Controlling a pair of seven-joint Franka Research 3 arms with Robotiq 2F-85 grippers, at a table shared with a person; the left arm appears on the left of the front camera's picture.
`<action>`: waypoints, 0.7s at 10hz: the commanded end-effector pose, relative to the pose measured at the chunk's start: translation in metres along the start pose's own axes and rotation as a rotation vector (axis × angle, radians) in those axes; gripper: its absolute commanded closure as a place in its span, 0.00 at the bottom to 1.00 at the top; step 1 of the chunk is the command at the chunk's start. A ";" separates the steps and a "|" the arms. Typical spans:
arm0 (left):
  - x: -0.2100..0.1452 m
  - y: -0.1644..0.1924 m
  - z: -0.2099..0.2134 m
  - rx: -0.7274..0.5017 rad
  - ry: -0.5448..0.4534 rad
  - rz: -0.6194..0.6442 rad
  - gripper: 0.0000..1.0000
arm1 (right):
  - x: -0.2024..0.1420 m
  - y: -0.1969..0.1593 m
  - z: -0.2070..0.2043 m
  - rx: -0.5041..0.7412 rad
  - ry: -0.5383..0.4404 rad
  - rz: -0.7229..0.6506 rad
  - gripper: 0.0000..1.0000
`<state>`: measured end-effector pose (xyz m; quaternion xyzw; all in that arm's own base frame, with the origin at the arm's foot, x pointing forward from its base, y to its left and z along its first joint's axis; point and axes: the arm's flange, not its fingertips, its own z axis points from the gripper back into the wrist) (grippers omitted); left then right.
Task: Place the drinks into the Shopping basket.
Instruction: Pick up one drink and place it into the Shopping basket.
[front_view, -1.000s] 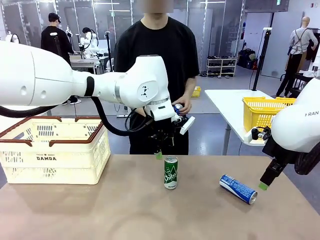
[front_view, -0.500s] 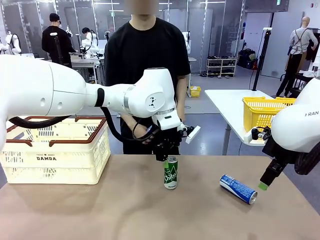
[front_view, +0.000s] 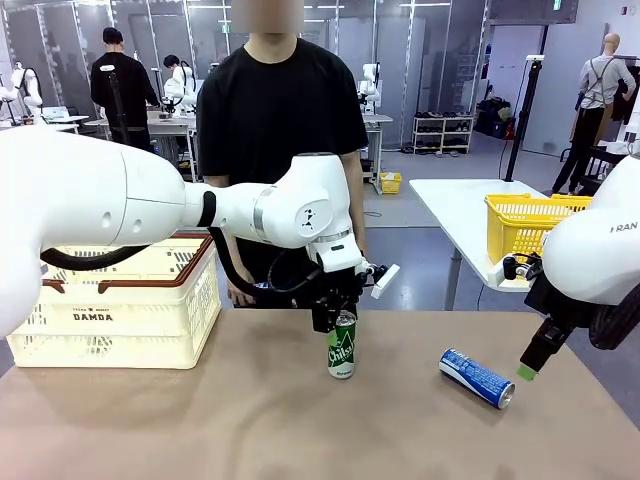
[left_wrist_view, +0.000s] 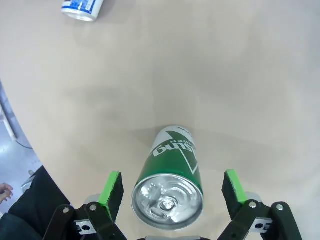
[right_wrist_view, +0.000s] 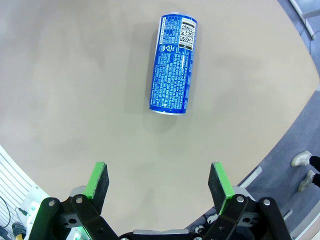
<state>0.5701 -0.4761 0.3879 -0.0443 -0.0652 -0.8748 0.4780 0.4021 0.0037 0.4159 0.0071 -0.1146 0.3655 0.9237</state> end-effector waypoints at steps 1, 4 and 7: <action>-0.001 0.019 -0.001 -0.009 0.012 -0.007 0.00 | -0.002 -0.001 0.000 0.003 0.002 0.008 0.00; -0.006 0.024 -0.009 -0.033 0.016 0.014 0.00 | -0.002 -0.001 0.000 0.003 0.002 0.008 0.00; -0.006 0.026 -0.008 -0.039 -0.013 -0.007 0.20 | -0.002 -0.001 0.000 0.003 0.002 0.008 0.00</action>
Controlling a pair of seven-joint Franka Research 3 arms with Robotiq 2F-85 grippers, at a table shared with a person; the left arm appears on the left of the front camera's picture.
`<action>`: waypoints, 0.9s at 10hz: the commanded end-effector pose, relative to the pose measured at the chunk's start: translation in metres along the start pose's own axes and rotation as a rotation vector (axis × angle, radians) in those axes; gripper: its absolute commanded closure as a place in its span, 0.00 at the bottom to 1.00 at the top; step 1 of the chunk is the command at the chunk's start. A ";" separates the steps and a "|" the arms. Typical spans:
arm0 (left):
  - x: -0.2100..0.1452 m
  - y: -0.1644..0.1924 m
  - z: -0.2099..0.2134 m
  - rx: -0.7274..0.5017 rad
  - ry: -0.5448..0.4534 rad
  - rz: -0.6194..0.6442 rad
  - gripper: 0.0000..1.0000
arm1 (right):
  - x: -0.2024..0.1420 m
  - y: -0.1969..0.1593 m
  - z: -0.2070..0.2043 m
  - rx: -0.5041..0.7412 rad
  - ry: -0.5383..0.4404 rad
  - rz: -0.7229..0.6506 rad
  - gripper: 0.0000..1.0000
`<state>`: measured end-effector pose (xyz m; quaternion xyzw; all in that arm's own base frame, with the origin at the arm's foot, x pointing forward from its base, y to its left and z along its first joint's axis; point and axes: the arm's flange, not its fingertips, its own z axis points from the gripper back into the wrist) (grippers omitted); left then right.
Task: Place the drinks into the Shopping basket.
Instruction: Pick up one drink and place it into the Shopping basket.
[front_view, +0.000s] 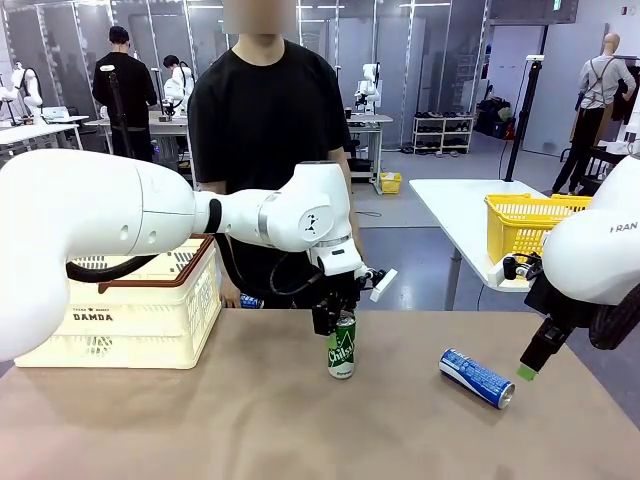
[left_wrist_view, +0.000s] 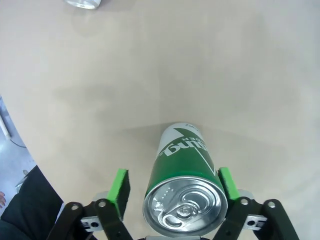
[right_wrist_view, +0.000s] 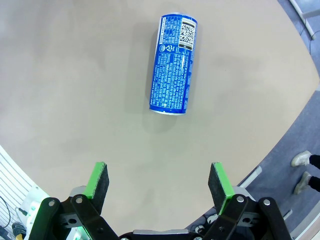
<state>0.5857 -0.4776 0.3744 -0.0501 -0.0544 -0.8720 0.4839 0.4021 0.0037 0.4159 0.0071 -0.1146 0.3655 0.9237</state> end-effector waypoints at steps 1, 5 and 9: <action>0.006 0.011 0.007 -0.025 -0.026 -0.019 0.38 | -0.002 -0.001 0.000 0.003 0.002 0.008 0.00; 0.006 0.008 0.004 -0.053 -0.011 0.002 0.78 | -0.002 -0.001 0.000 0.003 0.002 0.008 0.00; 0.016 0.005 0.034 -0.087 0.012 0.069 0.98 | -0.002 -0.001 0.000 0.003 0.002 0.008 0.00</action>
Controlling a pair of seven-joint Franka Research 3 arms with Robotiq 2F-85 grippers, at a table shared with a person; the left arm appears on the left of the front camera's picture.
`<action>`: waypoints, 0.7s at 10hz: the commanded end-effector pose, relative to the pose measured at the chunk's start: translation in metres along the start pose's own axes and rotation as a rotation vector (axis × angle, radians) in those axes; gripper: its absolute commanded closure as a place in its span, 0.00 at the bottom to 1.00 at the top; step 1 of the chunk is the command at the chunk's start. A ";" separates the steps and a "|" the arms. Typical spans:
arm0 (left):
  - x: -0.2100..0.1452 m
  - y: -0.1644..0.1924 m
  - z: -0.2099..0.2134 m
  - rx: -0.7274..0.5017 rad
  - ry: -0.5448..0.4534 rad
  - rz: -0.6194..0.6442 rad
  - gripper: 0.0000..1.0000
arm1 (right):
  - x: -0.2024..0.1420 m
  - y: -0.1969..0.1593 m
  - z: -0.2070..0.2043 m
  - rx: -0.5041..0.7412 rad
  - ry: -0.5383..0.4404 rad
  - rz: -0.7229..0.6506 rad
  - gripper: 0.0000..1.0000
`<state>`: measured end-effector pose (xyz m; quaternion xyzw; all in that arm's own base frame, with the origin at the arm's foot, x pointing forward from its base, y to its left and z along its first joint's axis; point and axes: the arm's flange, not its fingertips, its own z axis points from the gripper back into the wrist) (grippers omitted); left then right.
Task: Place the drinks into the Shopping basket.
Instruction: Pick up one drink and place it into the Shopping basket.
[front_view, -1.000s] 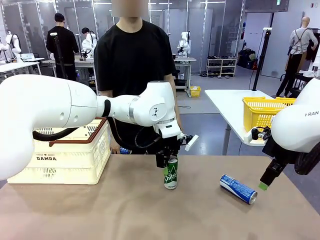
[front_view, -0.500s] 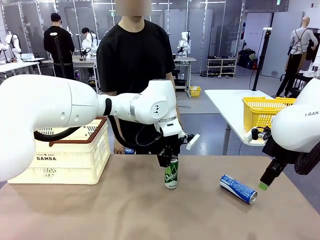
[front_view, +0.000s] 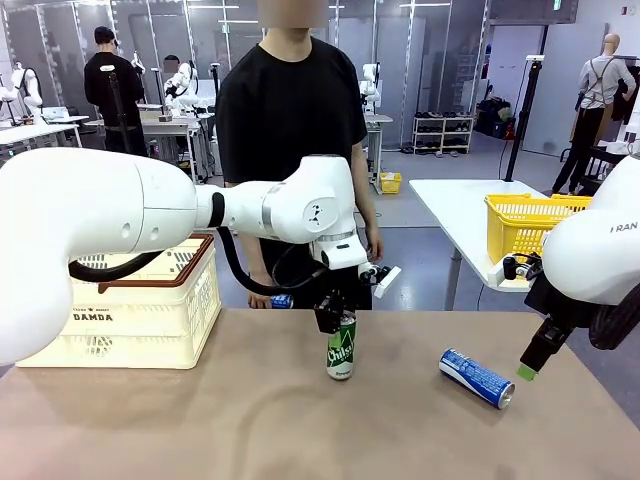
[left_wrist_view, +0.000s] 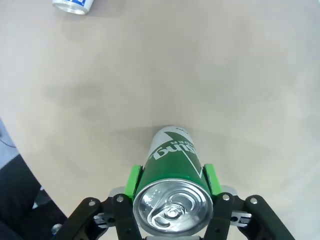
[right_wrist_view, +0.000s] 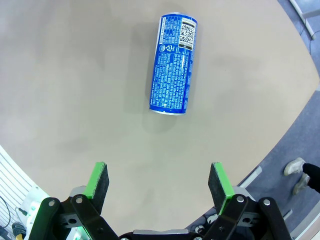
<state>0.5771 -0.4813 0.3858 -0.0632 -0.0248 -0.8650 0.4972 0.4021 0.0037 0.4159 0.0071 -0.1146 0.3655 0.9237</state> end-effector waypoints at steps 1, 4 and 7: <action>0.006 0.005 0.042 -0.024 -0.019 0.043 0.98 | -0.002 -0.001 0.000 0.003 0.002 0.008 0.00; -0.007 -0.012 0.115 0.016 -0.133 0.052 0.98 | -0.002 -0.001 0.000 0.003 0.002 0.008 0.00; -0.014 -0.035 0.204 0.097 -0.025 0.163 0.98 | -0.002 -0.001 0.000 0.003 0.002 0.008 0.00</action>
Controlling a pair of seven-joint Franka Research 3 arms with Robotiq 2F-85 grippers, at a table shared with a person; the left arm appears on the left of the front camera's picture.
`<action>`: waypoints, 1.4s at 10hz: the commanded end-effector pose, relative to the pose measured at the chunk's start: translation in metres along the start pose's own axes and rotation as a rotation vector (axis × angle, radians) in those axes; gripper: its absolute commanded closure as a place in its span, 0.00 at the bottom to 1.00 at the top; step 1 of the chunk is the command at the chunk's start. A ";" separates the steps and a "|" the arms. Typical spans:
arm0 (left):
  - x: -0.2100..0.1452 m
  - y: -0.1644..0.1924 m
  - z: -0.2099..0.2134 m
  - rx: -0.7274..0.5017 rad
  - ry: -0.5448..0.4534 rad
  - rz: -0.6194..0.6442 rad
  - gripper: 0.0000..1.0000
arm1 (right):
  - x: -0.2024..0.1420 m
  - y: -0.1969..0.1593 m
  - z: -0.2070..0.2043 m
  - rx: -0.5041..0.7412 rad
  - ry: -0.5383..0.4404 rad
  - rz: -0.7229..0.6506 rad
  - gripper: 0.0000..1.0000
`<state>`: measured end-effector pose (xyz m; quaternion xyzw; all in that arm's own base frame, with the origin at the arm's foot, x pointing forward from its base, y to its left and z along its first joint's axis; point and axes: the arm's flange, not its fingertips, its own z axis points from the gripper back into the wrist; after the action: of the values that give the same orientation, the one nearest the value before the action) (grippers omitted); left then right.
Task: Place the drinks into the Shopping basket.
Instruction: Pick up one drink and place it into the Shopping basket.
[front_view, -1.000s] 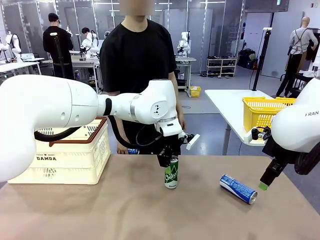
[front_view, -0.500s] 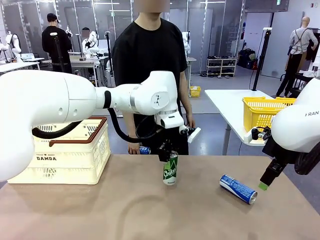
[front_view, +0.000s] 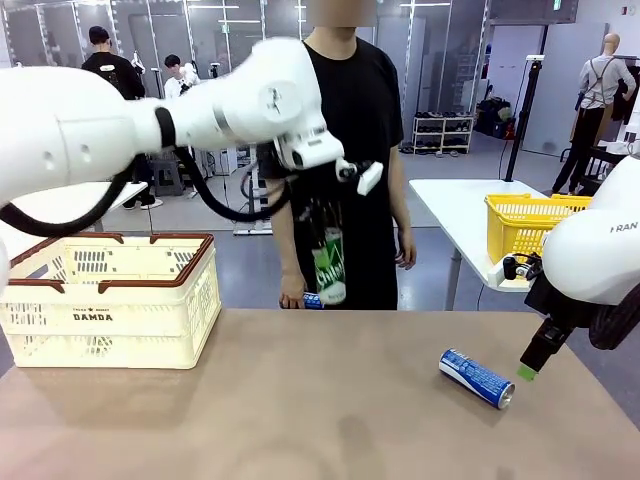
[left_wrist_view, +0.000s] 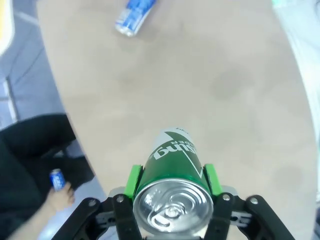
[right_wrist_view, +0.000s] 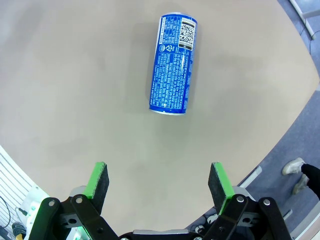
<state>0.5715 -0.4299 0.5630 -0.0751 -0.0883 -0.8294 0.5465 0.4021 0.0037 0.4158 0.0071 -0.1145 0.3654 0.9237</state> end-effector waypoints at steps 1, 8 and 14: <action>-0.001 -0.006 0.047 0.033 0.091 0.065 0.98 | -0.002 -0.001 0.000 0.003 0.002 0.008 0.00; -0.028 -0.018 0.075 0.078 0.079 0.095 0.98 | -0.002 -0.001 0.000 0.003 0.002 0.008 0.00; -0.081 -0.015 0.076 0.093 0.099 0.169 0.42 | -0.002 -0.001 0.000 0.003 0.002 0.008 0.00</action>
<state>0.5892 -0.3522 0.6141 -0.0182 -0.0806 -0.7855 0.6134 0.4021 0.0037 0.4159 0.0071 -0.1145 0.3654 0.9237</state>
